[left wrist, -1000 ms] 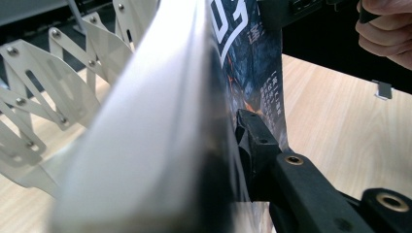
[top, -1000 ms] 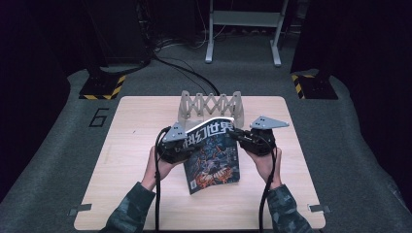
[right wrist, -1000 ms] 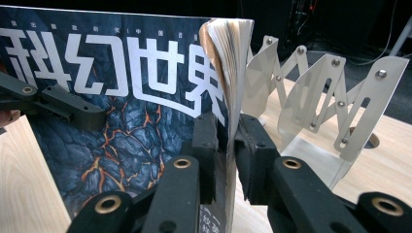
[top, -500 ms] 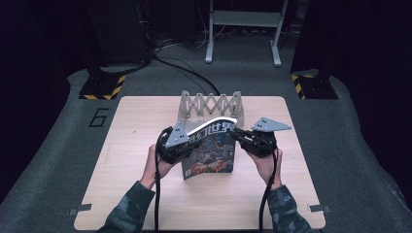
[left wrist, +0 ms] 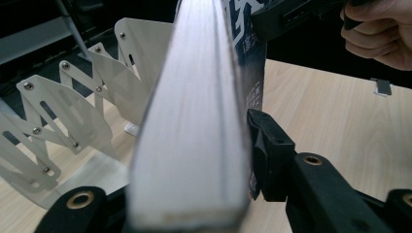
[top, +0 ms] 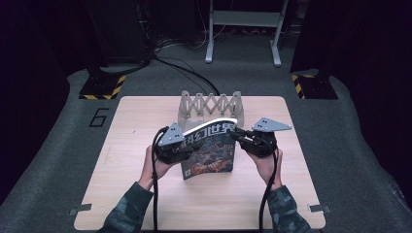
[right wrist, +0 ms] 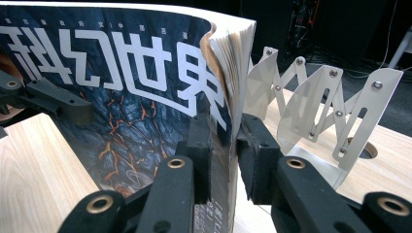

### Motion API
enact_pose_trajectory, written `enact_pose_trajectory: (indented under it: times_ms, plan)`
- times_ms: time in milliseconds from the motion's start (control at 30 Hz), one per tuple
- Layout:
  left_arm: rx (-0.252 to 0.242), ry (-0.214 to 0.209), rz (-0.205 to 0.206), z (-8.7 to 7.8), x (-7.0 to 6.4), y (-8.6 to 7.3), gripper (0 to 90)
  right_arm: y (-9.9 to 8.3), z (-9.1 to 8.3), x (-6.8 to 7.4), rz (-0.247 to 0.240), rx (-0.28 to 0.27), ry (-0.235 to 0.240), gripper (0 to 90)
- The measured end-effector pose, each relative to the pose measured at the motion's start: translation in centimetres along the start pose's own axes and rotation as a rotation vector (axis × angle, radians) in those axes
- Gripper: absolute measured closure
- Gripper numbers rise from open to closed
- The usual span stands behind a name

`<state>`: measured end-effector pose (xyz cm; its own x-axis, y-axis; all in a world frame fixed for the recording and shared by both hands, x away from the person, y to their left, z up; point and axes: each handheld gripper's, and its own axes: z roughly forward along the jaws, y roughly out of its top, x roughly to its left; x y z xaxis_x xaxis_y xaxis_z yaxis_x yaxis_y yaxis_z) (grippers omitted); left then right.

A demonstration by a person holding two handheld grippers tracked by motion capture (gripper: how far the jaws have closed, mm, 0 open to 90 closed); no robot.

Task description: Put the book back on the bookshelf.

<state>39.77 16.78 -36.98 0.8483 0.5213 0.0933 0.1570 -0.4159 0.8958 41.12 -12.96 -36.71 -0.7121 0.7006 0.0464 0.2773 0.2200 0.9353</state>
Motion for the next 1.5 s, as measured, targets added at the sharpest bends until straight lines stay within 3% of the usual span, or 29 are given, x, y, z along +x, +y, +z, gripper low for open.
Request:
enact_pose_trajectory:
  times_ms: [500, 733, 833, 967, 1200, 1333, 1500]
  plan:
    - [-0.046, -0.035, -0.058, -0.9, 0.9, 1.5, 54.0, 0.2, 0.2, 0.0, -0.002, 0.008, -0.005, 75.7]
    - [-0.002, -0.037, -0.026, -0.5, 1.1, 3.1, 53.4, 0.2, 0.2, 0.0, 0.004, 0.012, -0.005, 75.0]
    - [0.029, -0.020, 0.005, 0.0, 1.0, 3.8, 57.9, 0.2, 0.2, 0.0, 0.008, 0.014, -0.007, 74.4]
    - [0.067, -0.032, 0.021, 0.3, 1.2, 4.5, 61.5, 0.2, 0.2, -0.1, 0.006, 0.013, -0.004, 74.1]
    - [0.115, 0.001, 0.083, 0.4, 1.3, 5.2, 71.7, 0.1, 0.1, -0.1, 0.013, 0.011, -0.002, 72.1]
    - [0.140, -0.019, 0.085, 0.3, 1.3, 5.5, 75.8, 0.0, 0.1, 0.0, 0.002, 0.005, -0.008, 71.0]
    - [0.156, -0.031, 0.114, 0.3, 1.2, 5.7, 78.5, -0.4, 0.0, -0.3, 0.020, 0.011, -0.028, 67.6]
